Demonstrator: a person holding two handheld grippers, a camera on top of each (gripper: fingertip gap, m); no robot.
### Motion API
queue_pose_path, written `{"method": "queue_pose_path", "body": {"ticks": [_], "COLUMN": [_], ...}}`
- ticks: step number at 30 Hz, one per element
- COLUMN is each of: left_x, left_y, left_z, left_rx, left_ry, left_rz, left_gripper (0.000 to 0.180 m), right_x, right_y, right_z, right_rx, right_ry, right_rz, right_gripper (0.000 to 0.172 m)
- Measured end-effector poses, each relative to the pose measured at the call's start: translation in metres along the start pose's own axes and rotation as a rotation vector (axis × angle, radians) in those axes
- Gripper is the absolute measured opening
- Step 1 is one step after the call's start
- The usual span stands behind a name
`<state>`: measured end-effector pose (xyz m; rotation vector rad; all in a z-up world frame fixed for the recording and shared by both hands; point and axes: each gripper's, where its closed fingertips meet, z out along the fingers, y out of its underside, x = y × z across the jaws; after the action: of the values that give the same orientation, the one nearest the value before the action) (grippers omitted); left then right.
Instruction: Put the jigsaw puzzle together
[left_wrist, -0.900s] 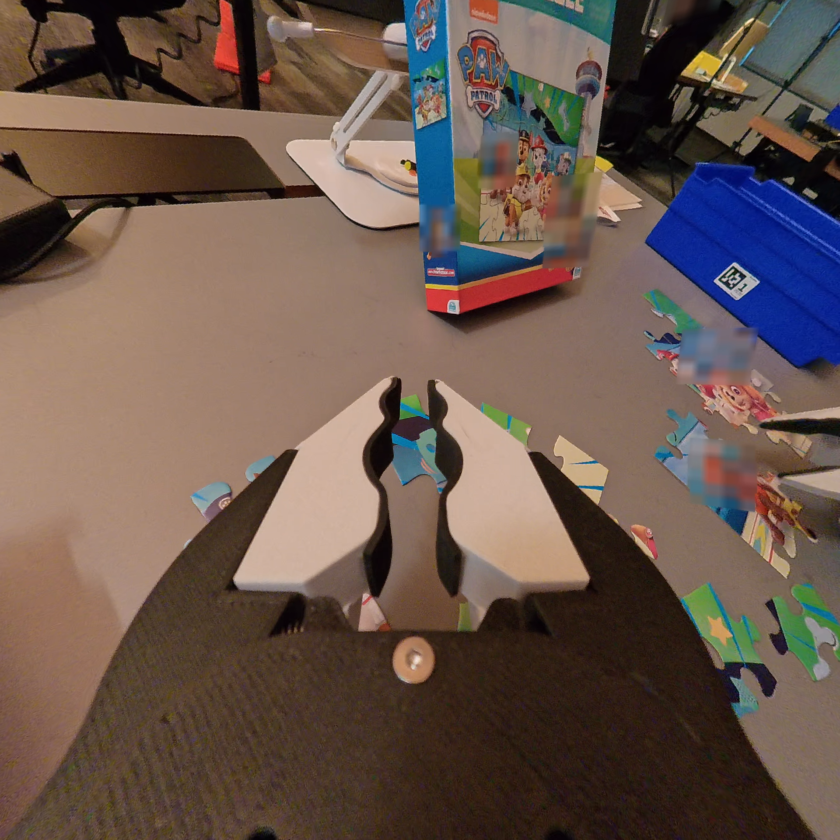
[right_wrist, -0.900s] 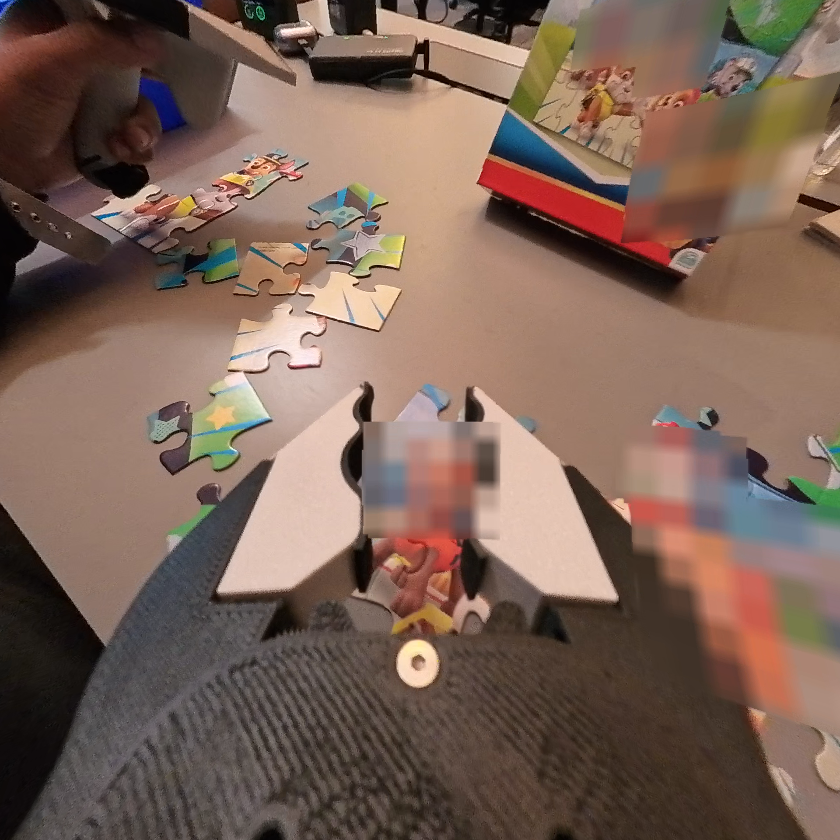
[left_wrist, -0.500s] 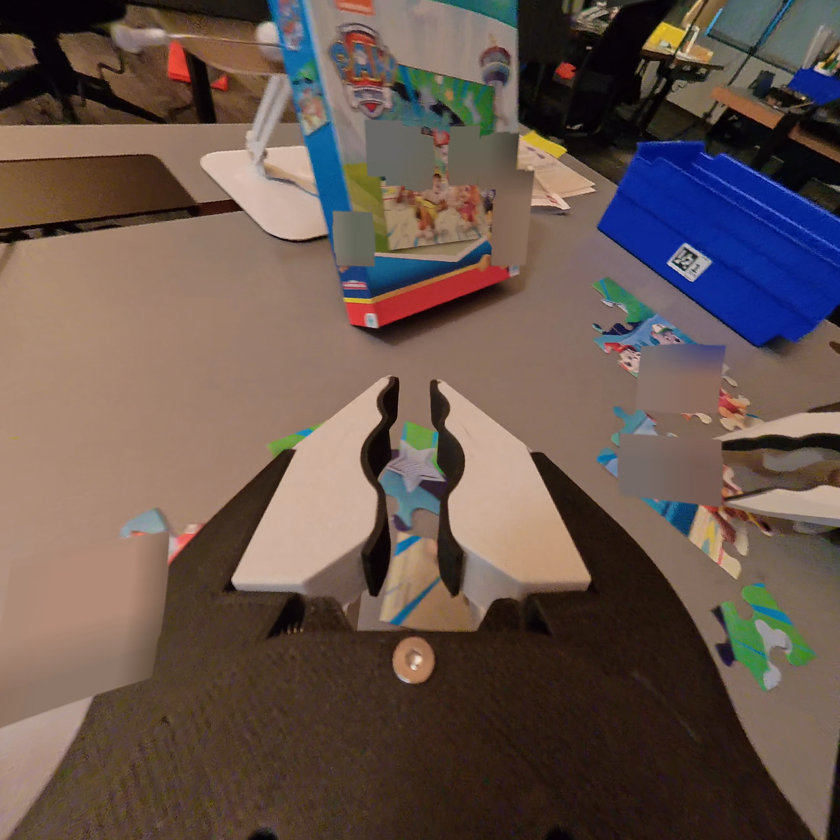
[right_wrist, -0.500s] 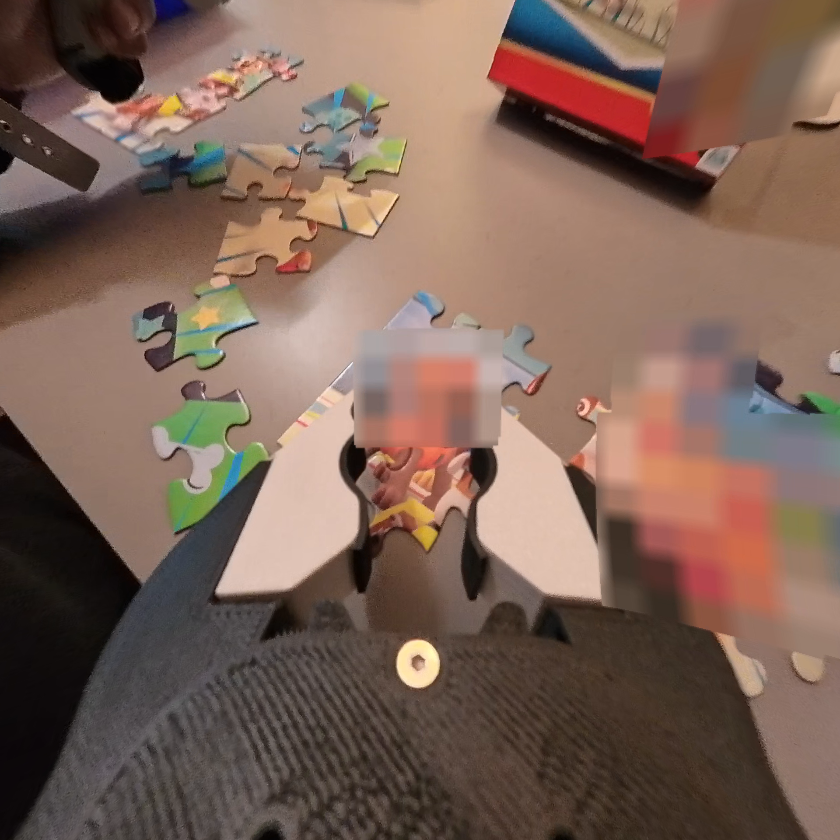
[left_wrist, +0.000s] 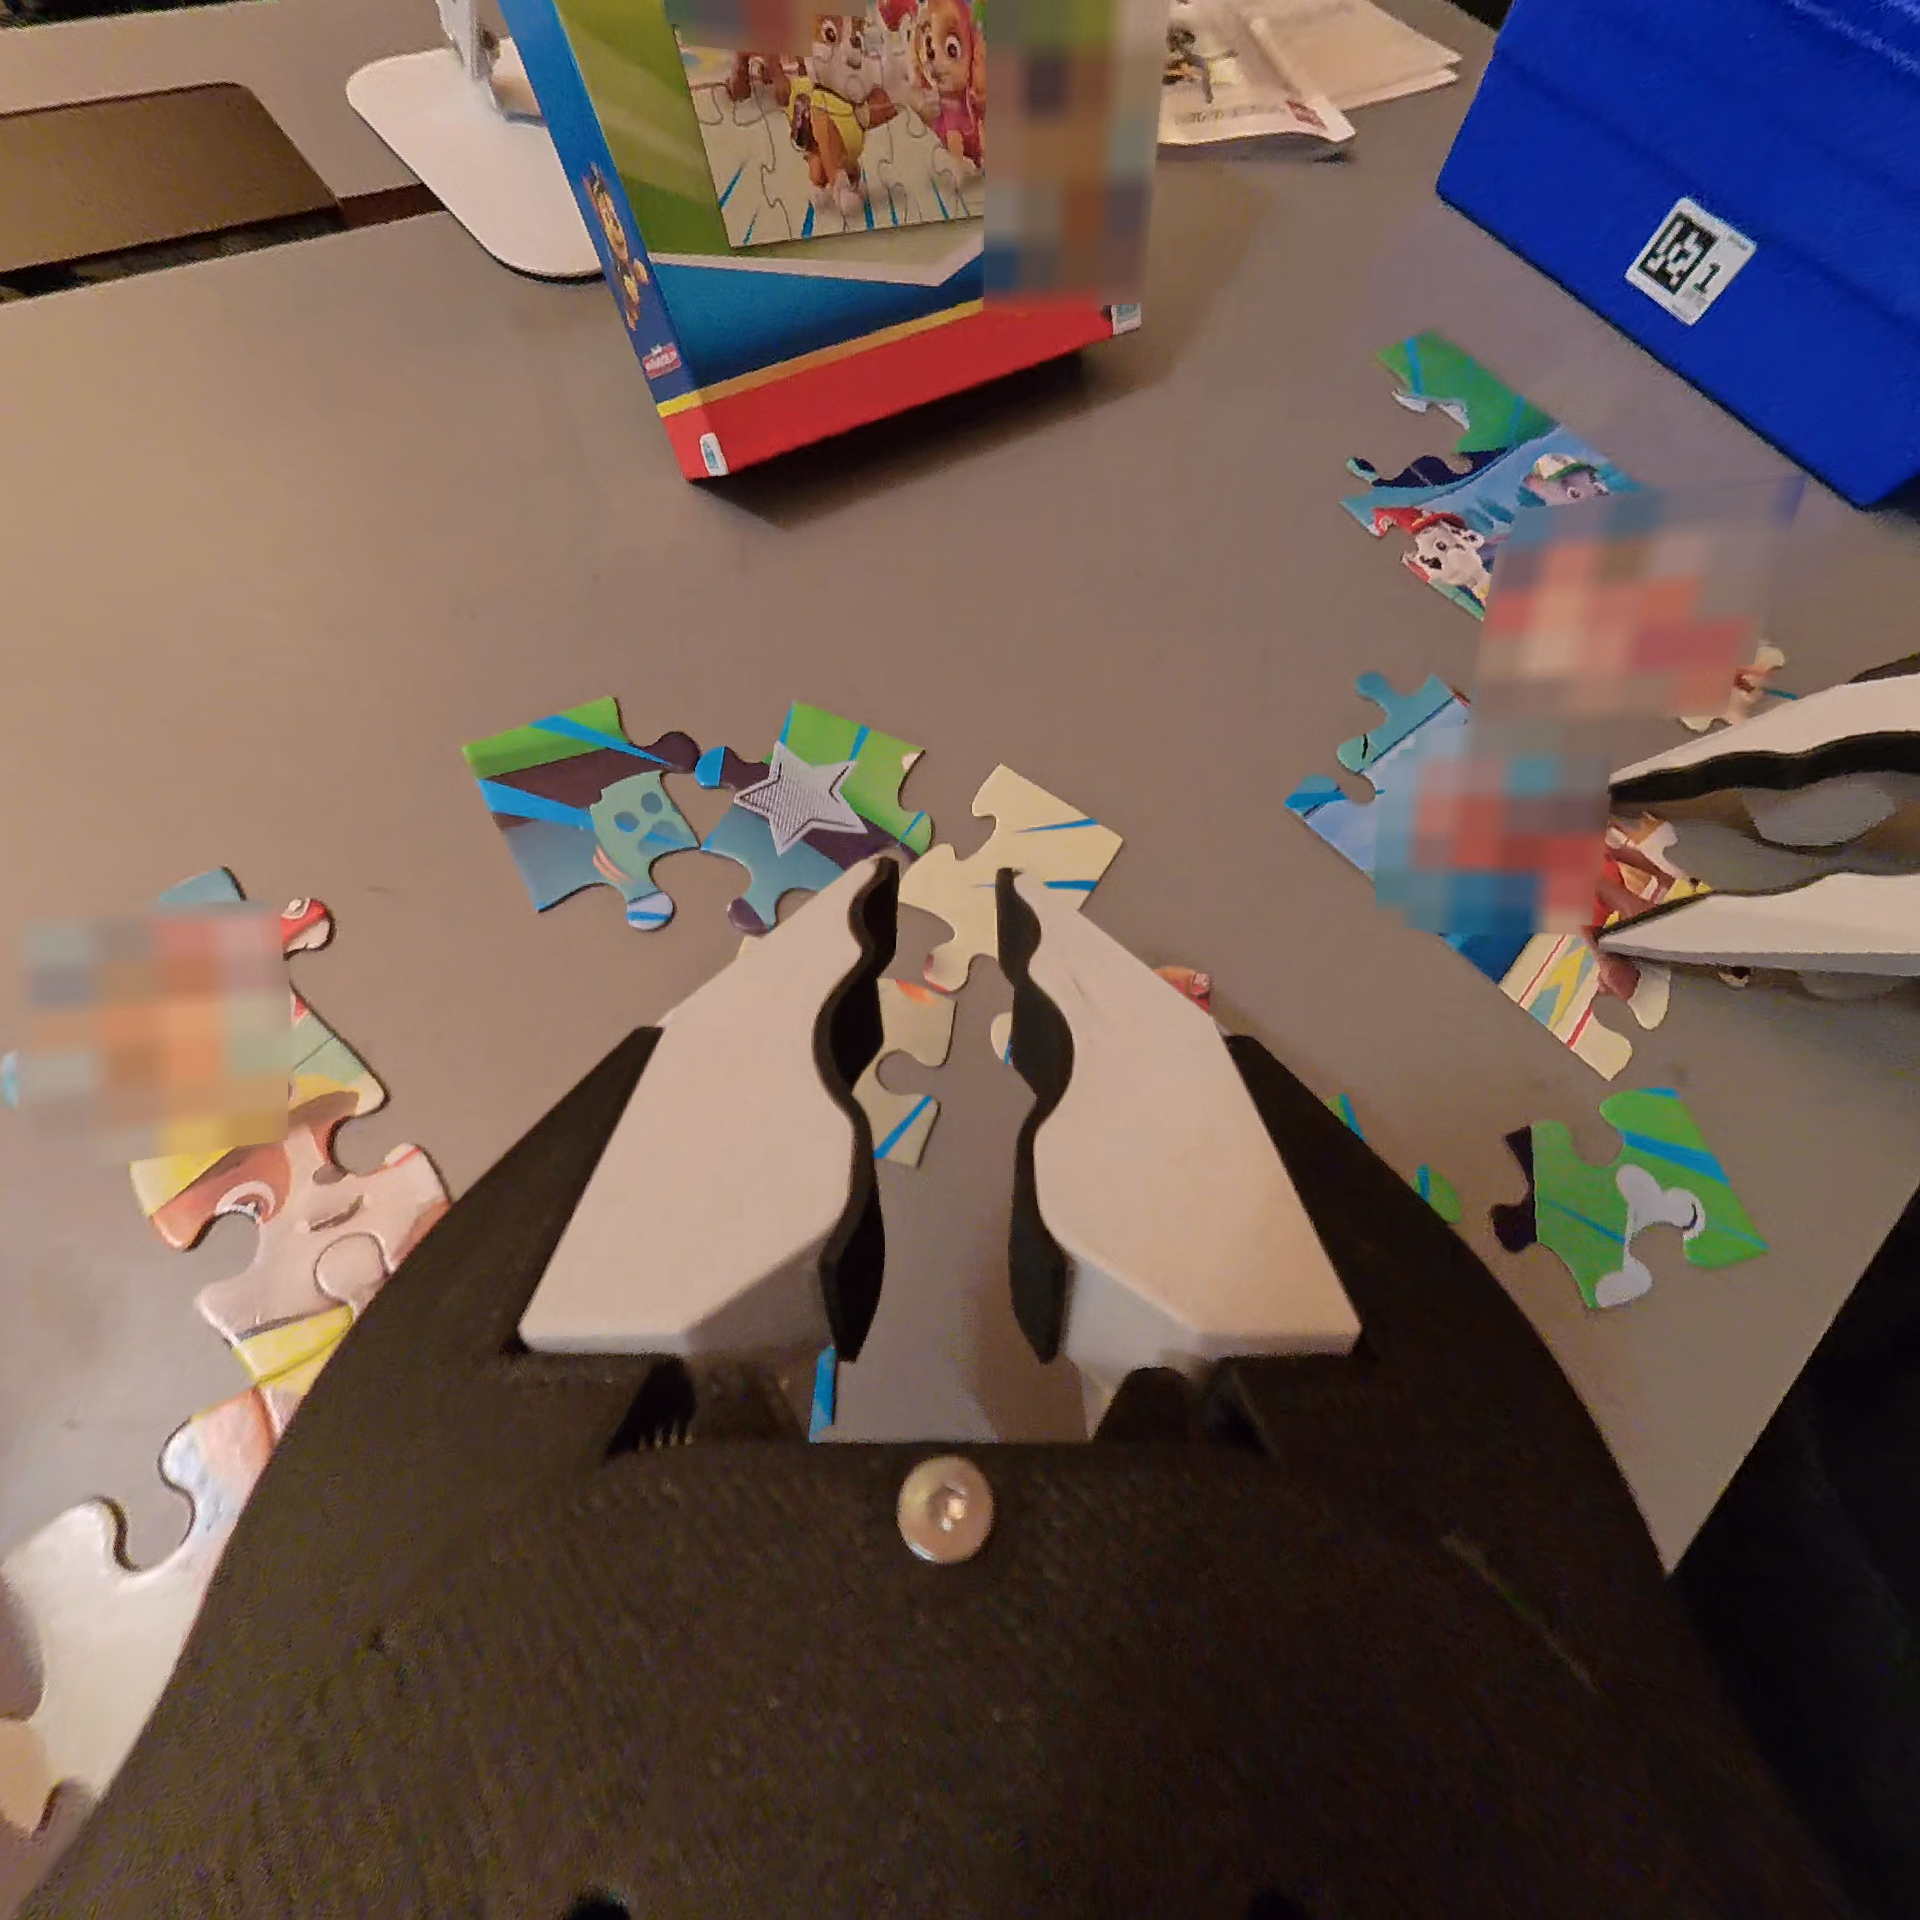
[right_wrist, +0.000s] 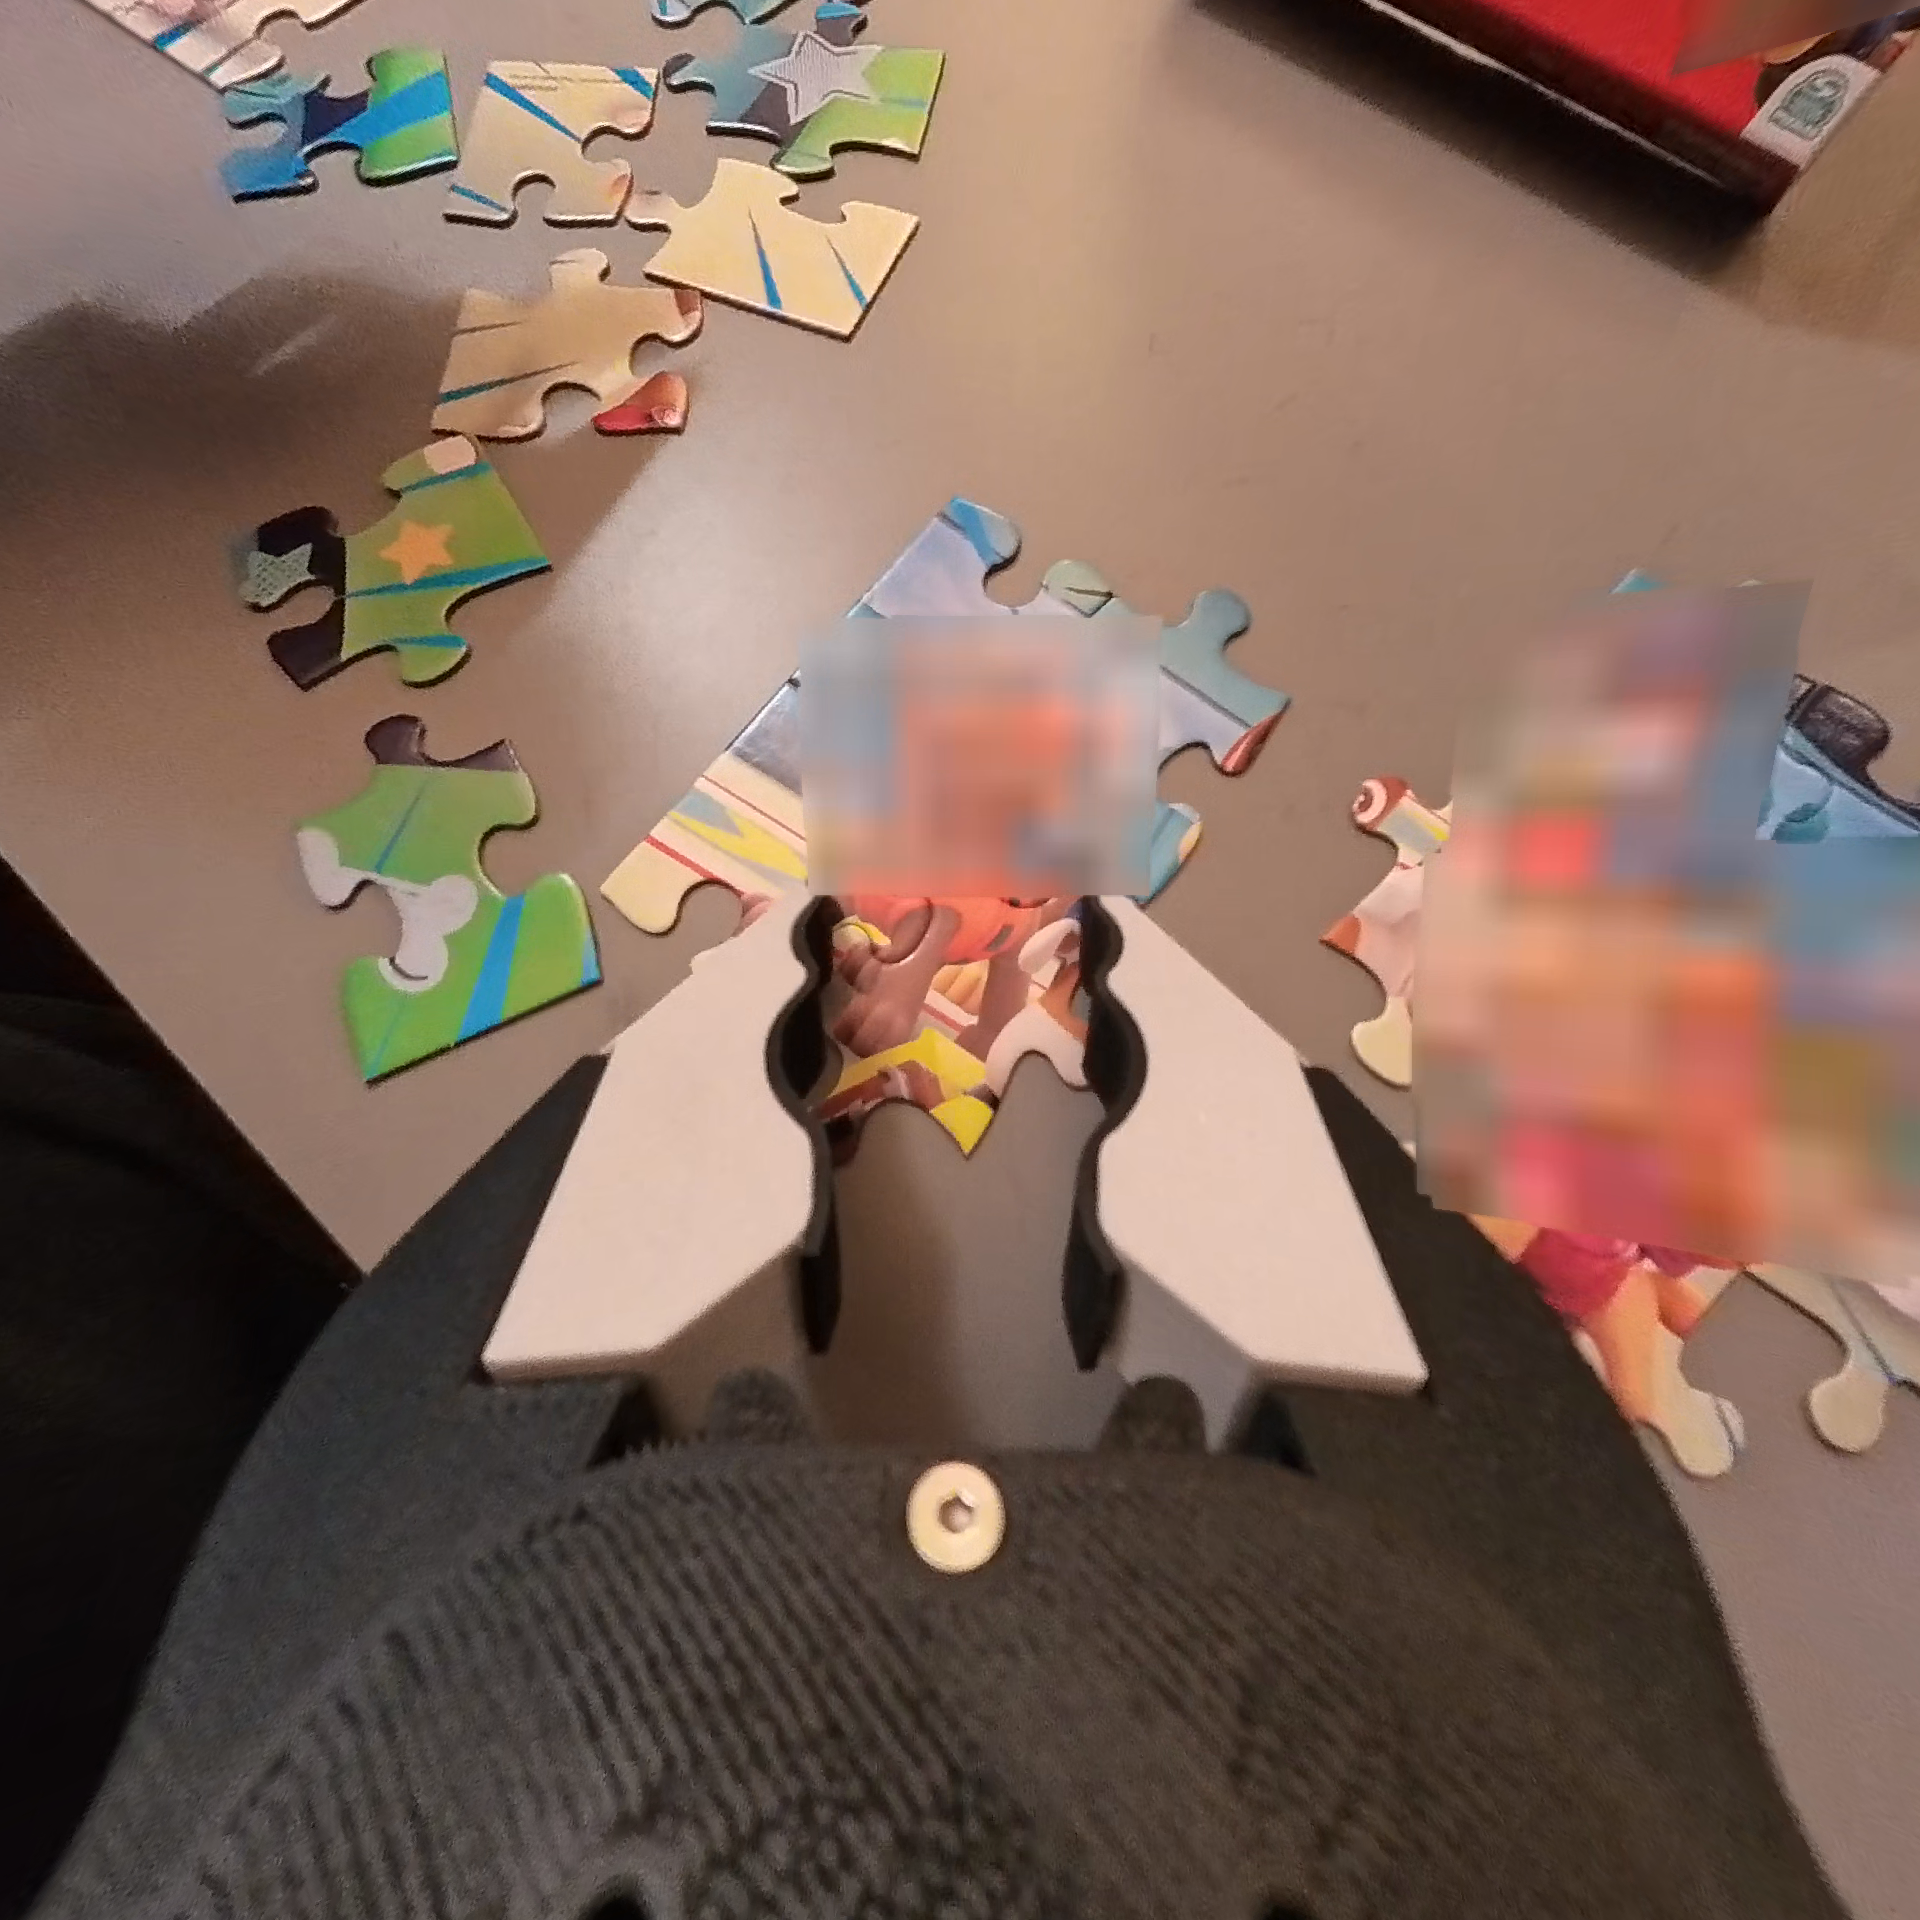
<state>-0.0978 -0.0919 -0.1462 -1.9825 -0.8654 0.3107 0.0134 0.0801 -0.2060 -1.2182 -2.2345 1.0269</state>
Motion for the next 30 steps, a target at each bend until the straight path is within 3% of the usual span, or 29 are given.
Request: {"method": "queue_pose_path", "body": {"ticks": [3,12,24,26,30], "left_x": [-0.006,-0.045,-0.077,-0.083,-0.094], "left_y": [0.005,0.02,0.045,0.05,0.058], "left_z": [-0.006,-0.042,-0.064,-0.064,-0.066], "left_rx": [-0.019,0.011,0.03,0.029,0.028], "left_ry": [-0.045,-0.18,-0.238,-0.248,-0.261], "left_rz": [0.008,-0.077,-0.157,-0.173,-0.194], "left_gripper": [0.017,0.022,0.026,0.026,0.027], "right_x": [0.0,-0.009,-0.016,-0.007,-0.002], "right_y": [0.004,0.023,0.053,0.048,0.007], "right_z": [-0.005,-0.026,-0.06,-0.06,-0.056], "right_rx": [0.001,0.013,-0.218,-0.242,-0.108], "right_ry": [0.003,0.01,-0.066,-0.031,-0.009], "right_rz": [0.005,0.01,-0.087,-0.101,-0.099], "right_gripper": [0.039,0.039,0.037,0.043,0.045]}}
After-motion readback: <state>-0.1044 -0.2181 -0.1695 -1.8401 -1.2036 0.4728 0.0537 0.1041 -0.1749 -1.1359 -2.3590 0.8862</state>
